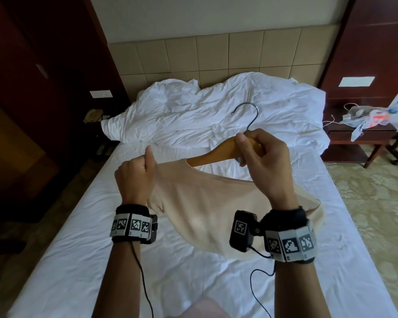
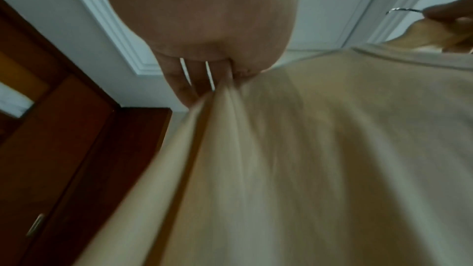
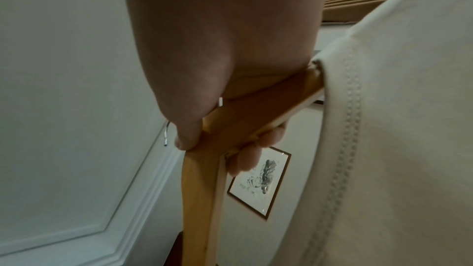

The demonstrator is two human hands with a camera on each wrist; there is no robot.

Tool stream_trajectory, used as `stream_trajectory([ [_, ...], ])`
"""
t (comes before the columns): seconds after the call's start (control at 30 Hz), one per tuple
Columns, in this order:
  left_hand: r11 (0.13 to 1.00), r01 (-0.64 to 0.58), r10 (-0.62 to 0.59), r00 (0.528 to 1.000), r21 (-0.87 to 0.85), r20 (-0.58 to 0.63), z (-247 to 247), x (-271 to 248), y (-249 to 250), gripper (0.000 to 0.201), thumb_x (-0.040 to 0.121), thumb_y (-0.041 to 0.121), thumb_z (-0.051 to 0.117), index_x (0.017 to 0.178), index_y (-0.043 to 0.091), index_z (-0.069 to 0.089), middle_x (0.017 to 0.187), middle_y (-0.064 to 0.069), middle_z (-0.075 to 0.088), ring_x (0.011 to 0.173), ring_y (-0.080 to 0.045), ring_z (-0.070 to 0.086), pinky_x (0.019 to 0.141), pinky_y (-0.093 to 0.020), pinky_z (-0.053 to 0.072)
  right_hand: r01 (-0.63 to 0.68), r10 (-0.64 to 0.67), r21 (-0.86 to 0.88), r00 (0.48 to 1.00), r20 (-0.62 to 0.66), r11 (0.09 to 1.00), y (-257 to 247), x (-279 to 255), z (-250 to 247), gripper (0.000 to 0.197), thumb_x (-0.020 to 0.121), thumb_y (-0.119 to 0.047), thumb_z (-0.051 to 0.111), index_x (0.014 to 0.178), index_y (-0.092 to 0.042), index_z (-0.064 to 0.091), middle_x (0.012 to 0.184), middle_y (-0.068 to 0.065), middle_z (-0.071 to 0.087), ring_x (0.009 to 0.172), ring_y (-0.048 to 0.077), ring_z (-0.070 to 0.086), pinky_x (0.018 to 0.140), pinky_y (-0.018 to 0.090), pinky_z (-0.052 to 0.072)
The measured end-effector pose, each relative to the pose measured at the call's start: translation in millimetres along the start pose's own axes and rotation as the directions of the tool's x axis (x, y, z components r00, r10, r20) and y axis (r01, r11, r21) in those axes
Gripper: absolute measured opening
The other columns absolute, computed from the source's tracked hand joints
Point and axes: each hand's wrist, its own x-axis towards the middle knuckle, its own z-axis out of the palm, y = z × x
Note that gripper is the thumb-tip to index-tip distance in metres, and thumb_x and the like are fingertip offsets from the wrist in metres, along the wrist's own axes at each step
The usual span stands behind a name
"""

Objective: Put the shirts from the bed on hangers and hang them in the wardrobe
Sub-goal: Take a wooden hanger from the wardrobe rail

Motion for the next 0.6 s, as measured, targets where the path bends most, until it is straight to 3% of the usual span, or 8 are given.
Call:
stream_trajectory([
  [0.1, 0.997, -0.076, 0.077, 0.997, 0.020, -0.020, -16.1, 6.8, 11.3, 0.060, 0.106, 0.056, 0.033, 0.083, 0.018, 0.073, 0.079, 0.002, 0.075, 0.072, -0.020, 0.069, 0.068, -0.044, 0.055, 0.007, -0.008, -0.011, 1.000, -0.014, 1.000, -9.7, -4.1, 8.5, 0.027, 0.103, -0.040, 0.067, 0.087, -0.019, 0.069, 0.067, 0.000, 0.067, 0.063, 0.022, 0.068, 0.065, 0.047, 0.055],
  [0.17, 0.986, -0.160, 0.161, 0.987, -0.041, 0.008, -26.2, 9.7, 34.4, 0.043, 0.105, 0.049, 0.044, 0.089, 0.020, 0.070, 0.082, 0.007, 0.074, 0.071, -0.015, 0.067, 0.065, -0.043, 0.054, 0.008, -0.008, -0.013, 1.000, -0.011, 1.000, -14.2, -2.9, 12.6, 0.026, 0.103, -0.039, 0.068, 0.085, -0.020, 0.068, 0.068, -0.002, 0.067, 0.065, 0.025, 0.068, 0.064, 0.046, 0.054],
  [0.23, 0.960, -0.244, 0.252, 0.967, -0.140, 0.042, -33.8, 7.7, 63.5, 0.025, 0.104, 0.040, 0.054, 0.095, 0.023, 0.071, 0.075, 0.016, 0.067, 0.062, -0.002, 0.060, 0.057, -0.032, 0.048, 0.006, -0.006, -0.014, 1.000, 0.001, 1.000, -18.1, 2.1, 14.5, 0.027, 0.103, -0.039, 0.068, 0.086, -0.019, 0.069, 0.071, -0.003, 0.069, 0.066, 0.024, 0.068, 0.065, 0.045, 0.054],
  [0.3, 0.926, -0.293, 0.324, 0.940, -0.236, 0.107, -37.6, 3.4, 90.7, 0.017, 0.103, 0.035, 0.060, 0.099, 0.025, 0.073, 0.076, 0.021, 0.064, 0.063, 0.005, 0.058, 0.057, -0.019, 0.040, -0.006, 0.007, -0.013, 0.999, 0.038, 1.000, -22.8, 8.9, 12.9, 0.028, 0.103, -0.040, 0.067, 0.088, -0.016, 0.069, 0.072, -0.001, 0.070, 0.065, 0.021, 0.069, 0.064, 0.041, 0.055],
  [0.4, 0.914, -0.314, 0.373, 0.900, -0.257, 0.225, -37.5, -2.2, 111.5, 0.016, 0.101, 0.038, 0.063, 0.110, 0.027, 0.069, 0.100, 0.018, 0.069, 0.083, 0.002, 0.063, 0.066, -0.007, 0.038, -0.049, 0.052, -0.029, 0.989, 0.136, 0.998, -29.7, 21.5, 7.5, 0.031, 0.104, -0.041, 0.065, 0.094, -0.012, 0.069, 0.070, -0.001, 0.071, 0.061, 0.011, 0.069, 0.060, 0.029, 0.053],
  [0.47, 0.923, -0.350, 0.381, 0.888, -0.161, 0.259, -36.2, -3.5, 112.5, 0.026, 0.098, 0.042, 0.066, 0.118, 0.026, 0.064, 0.110, 0.018, 0.065, 0.085, 0.002, 0.059, 0.070, -0.004, 0.036, -0.093, 0.103, -0.057, 0.974, 0.200, 0.994, -32.7, 28.9, 5.9, 0.034, 0.105, -0.043, 0.061, 0.098, -0.011, 0.070, 0.069, -0.003, 0.070, 0.060, 0.009, 0.069, 0.061, 0.025, 0.052],
  [0.53, 0.923, -0.377, 0.384, 0.887, -0.078, 0.257, -35.7, -6.0, 109.3, 0.031, 0.098, 0.040, 0.067, 0.123, 0.023, 0.061, 0.112, 0.014, 0.064, 0.078, 0.000, 0.058, 0.071, -0.009, 0.038, -0.143, 0.159, -0.079, 0.950, 0.269, 0.987, -34.7, 33.1, 7.8, 0.036, 0.107, -0.046, 0.057, 0.103, -0.013, 0.070, 0.070, -0.003, 0.071, 0.060, 0.008, 0.068, 0.064, 0.031, 0.054],
  [0.6, 0.922, -0.388, 0.381, 0.892, -0.020, 0.244, -38.4, -9.9, 107.2, 0.029, 0.098, 0.037, 0.067, 0.121, 0.020, 0.060, 0.110, 0.009, 0.066, 0.068, -0.006, 0.060, 0.069, -0.027, 0.048, -0.216, 0.228, -0.072, 0.903, 0.364, 0.974, -38.1, 35.1, 12.4, 0.038, 0.108, -0.047, 0.052, 0.108, -0.014, 0.070, 0.077, 0.004, 0.075, 0.062, 0.008, 0.067, 0.065, 0.032, 0.054],
])
